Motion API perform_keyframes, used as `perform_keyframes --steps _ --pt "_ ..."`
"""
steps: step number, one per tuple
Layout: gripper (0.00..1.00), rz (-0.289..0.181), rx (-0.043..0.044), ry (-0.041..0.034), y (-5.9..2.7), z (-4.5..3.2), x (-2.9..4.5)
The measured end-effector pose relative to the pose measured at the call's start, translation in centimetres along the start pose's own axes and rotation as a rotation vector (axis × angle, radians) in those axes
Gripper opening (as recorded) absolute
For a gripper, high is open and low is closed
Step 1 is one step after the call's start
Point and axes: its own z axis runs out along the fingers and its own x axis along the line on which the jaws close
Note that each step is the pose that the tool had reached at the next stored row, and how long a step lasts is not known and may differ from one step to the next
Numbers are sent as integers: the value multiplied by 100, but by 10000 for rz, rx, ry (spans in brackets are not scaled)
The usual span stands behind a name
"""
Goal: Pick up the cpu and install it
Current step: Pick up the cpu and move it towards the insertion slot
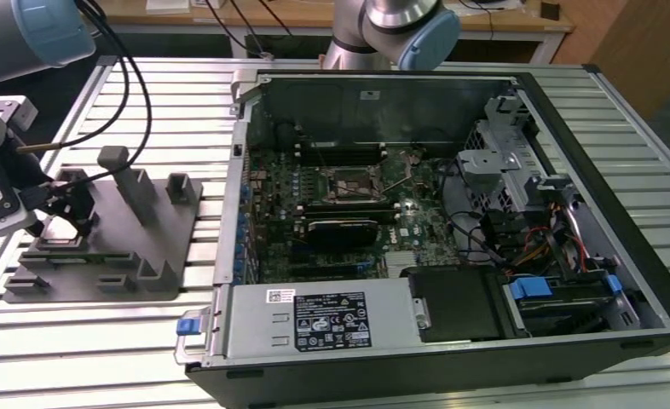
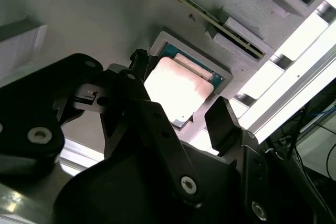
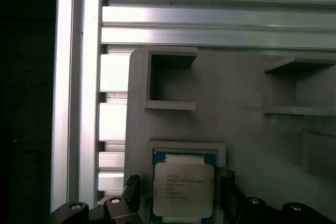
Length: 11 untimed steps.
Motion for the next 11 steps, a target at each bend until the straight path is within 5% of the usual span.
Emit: perform_keyframes --steps 11 --pt "71 734 20 -31 6 5 0"
